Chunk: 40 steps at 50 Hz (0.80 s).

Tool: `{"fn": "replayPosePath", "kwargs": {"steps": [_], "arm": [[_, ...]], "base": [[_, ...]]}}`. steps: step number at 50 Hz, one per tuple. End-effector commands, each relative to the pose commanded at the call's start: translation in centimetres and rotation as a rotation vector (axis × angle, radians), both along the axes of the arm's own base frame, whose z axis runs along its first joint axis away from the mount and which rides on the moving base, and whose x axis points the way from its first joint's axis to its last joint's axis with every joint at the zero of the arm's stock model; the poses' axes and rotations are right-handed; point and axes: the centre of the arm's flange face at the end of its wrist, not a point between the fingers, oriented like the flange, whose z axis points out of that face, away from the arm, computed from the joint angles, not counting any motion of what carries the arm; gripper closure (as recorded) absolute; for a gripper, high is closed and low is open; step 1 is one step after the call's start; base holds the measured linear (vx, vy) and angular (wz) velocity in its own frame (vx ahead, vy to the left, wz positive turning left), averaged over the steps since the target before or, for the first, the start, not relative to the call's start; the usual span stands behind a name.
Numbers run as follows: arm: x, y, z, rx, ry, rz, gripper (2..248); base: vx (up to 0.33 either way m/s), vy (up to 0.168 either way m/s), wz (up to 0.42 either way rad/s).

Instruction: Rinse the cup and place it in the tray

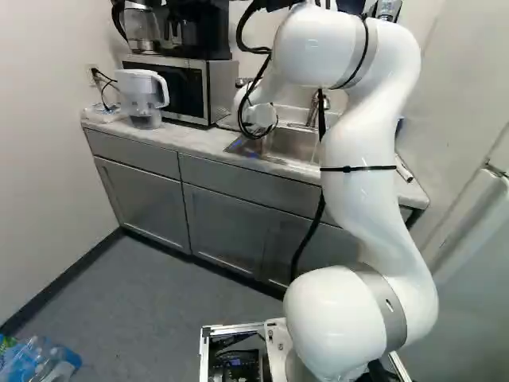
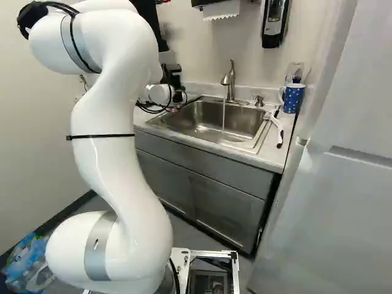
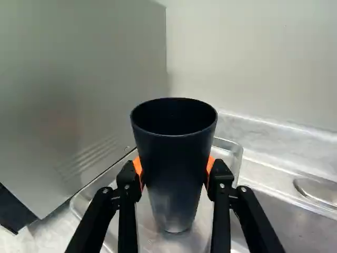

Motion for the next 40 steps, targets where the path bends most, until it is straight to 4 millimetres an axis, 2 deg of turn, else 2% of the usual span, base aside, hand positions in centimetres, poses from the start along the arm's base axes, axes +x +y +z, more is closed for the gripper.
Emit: {"fn": "replayPosePath", "kwargs": {"steps": [8, 31, 32, 36, 37, 40], "arm": [[0.07, 0.01, -0.94, -0.002, 0.014, 0.000, 125], [0.07, 0.01, -0.94, -0.002, 0.014, 0.000, 125], [0.07, 0.01, -0.94, -0.002, 0.014, 0.000, 111], [0.07, 0.01, -0.94, -0.002, 0.014, 0.000, 111], [0.07, 0.01, -0.94, -0.002, 0.014, 0.000, 80], [0.07, 0.01, -0.94, -0.002, 0.014, 0.000, 80]], "base": [[0.000, 0.000, 0.000], [0.000, 0.000, 0.000], [0.000, 0.000, 0.000], [0.000, 0.000, 0.000], [0.000, 0.000, 0.000], [0.000, 0.000, 0.000]]}}
